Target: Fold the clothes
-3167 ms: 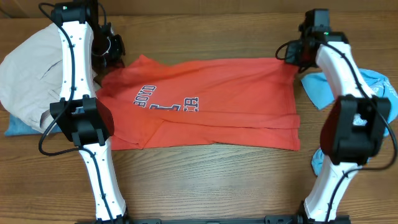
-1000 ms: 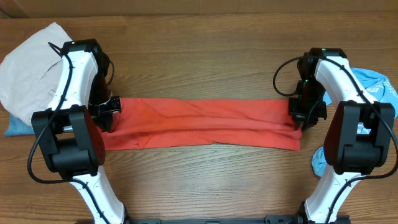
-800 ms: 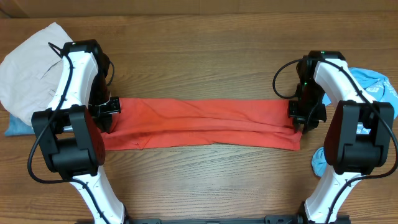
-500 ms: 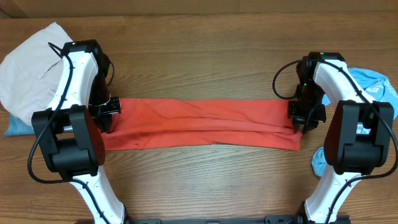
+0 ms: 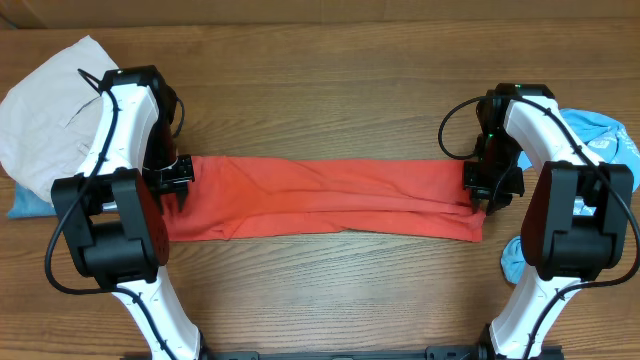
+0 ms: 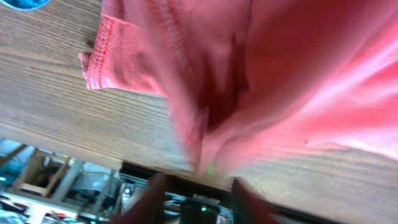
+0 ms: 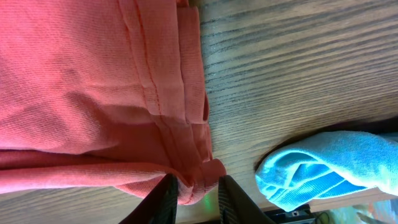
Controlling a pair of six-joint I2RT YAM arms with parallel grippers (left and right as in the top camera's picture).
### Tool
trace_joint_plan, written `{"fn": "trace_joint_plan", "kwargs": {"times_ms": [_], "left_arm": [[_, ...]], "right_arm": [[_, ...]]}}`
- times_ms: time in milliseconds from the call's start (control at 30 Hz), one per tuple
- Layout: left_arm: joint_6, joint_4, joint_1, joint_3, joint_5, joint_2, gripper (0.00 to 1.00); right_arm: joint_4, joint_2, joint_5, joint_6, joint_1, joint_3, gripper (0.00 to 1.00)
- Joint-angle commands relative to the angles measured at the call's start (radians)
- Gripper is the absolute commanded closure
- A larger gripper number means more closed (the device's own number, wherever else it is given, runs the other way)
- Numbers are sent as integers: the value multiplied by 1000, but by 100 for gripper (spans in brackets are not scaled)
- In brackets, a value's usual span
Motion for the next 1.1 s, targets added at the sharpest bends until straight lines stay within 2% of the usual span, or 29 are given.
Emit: {"fn": "trace_joint_plan", "kwargs": {"times_ms": [0, 333, 433, 533, 667, 833, 1067], "left_arm": [[-17, 9, 5, -21, -20, -26, 49], [-18, 66, 4, -22, -25, -26, 52], [-17, 74, 4, -22, -19, -26, 53], [-18, 84, 4, -22, -18, -26, 52], [-18, 94, 3, -22, 0, -26, 52], [-25, 93, 3, -22, 1, -26, 53], [-24, 90, 3, -22, 10, -26, 53]], "right_arm": [[-1, -24, 6, -2, -10, -4, 74], [19, -29, 6, 33, -28, 3, 74], [45, -67, -27, 34, -61, 8, 70], [79, -113, -122, 0, -114, 8, 66], [81, -129, -343, -157, -178, 6, 62], [110, -129, -369, -191, -190, -50, 58], [247, -129, -368, -180, -189, -210, 51]]}}
